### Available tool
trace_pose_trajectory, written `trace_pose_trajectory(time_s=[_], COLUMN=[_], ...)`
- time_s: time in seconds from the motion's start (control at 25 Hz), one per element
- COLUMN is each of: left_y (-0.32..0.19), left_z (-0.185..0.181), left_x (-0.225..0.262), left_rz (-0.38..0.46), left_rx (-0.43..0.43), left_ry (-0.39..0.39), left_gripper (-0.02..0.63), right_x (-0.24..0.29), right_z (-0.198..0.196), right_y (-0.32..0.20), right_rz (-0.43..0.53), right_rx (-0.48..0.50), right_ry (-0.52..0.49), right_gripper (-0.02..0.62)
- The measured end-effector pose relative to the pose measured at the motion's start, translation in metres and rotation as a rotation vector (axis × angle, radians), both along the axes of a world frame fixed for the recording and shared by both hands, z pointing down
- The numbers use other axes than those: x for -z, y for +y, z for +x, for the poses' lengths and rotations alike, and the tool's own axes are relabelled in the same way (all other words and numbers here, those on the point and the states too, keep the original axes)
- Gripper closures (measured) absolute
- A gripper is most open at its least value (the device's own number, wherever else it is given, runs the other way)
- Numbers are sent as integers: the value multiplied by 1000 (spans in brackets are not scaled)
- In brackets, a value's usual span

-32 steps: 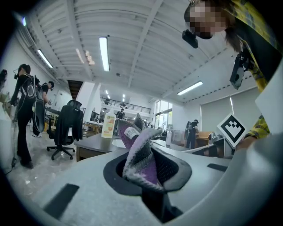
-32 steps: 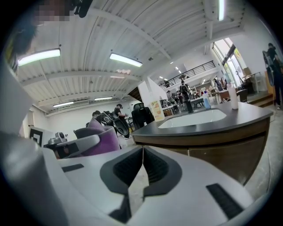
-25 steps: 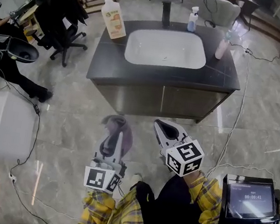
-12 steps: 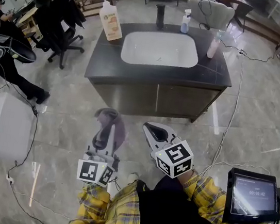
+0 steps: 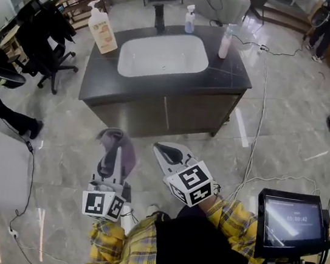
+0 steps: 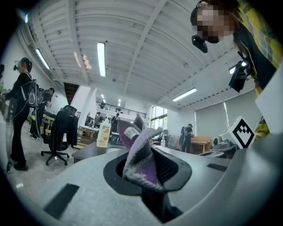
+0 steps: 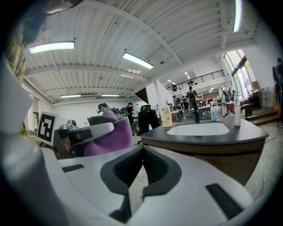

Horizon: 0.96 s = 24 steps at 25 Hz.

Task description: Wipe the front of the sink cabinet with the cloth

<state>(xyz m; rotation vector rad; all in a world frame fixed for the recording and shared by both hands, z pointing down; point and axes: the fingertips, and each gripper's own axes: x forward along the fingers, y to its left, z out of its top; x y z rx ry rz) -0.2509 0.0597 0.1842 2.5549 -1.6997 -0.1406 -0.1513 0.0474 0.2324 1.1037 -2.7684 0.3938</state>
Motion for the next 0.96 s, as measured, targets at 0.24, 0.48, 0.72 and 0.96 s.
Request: trace_pose_trajectory(time_s=[0.24,0.48,0.72,0.96], left_y=[-4,-9,-12,-23], left_z=[3,7,15,26], left_x=[-9,-10,-16,-19], left_rz=[-21,-29,-45,-44], left_rx=[-10,-17,-37,-83], left_ry=[9,27,36,37], left_gripper=[555,555,556,556], right_x=[-3,-4,-5,-6], right_z=[4,12,19,24], right_y=[-5,-10,-12,-18], right_rz=[-9,-17,-20,-12], right_rx=[-14,-29,-44,-63], right_ry=[-4,3,-6,-9], right_gripper=[589,590,591,589])
